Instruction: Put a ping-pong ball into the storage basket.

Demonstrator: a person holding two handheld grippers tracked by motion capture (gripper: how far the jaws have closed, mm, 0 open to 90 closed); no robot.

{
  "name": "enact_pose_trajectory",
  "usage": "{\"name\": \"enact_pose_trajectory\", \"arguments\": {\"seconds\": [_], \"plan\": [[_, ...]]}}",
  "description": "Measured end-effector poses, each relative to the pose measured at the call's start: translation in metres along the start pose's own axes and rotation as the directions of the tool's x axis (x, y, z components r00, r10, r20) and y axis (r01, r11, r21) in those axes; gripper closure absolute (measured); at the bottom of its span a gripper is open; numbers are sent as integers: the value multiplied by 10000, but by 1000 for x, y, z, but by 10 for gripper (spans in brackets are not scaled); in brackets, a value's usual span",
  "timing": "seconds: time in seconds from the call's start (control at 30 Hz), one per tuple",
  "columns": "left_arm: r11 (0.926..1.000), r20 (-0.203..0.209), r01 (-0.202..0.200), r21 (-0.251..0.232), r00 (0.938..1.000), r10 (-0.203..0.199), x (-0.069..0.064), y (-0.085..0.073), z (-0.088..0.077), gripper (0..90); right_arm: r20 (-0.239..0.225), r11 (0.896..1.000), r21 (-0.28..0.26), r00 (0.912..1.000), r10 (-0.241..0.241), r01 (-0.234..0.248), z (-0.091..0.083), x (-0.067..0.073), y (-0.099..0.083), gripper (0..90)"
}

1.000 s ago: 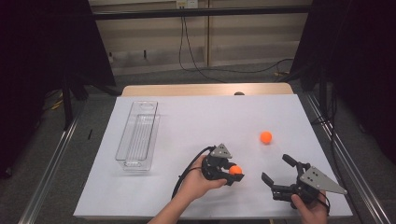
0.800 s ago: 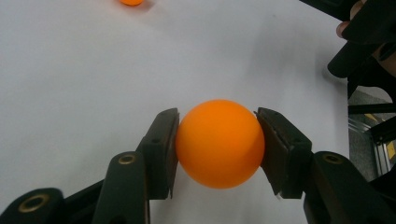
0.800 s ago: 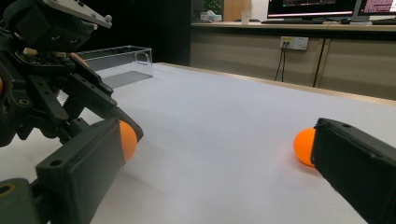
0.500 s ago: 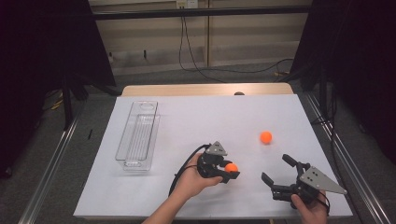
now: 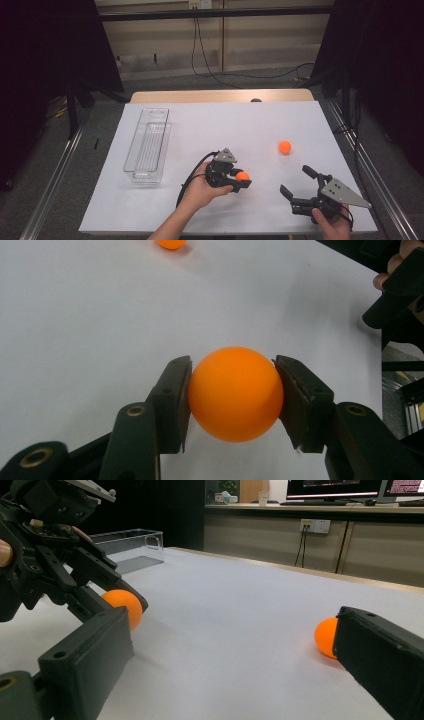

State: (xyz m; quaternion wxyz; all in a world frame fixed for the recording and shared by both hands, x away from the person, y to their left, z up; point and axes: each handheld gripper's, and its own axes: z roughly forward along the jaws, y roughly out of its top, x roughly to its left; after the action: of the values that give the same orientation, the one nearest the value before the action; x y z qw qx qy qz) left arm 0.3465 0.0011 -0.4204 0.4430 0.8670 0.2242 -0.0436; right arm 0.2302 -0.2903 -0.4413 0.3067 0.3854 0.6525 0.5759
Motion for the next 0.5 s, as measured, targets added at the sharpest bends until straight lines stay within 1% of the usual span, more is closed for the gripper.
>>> {"name": "enact_pose_trajectory", "arguments": {"seconds": [0.07, 0.4, 0.5], "plan": [[10000, -21, -15, -20, 10000, 15, 2, 0, -2, 507, 8, 10000, 0, 10000, 4, -4, 0, 0, 0, 21], [9999, -124, 156, -65, 9998, -157, 7, -2, -7, 507, -26, 10000, 8, 10000, -11, 11, 0, 0, 0, 21], [9999, -186, 144, -65, 9997, -145, 8, -2, -9, 507, -39, 10000, 2, 10000, -36, 36, 0, 0, 0, 21]]}}
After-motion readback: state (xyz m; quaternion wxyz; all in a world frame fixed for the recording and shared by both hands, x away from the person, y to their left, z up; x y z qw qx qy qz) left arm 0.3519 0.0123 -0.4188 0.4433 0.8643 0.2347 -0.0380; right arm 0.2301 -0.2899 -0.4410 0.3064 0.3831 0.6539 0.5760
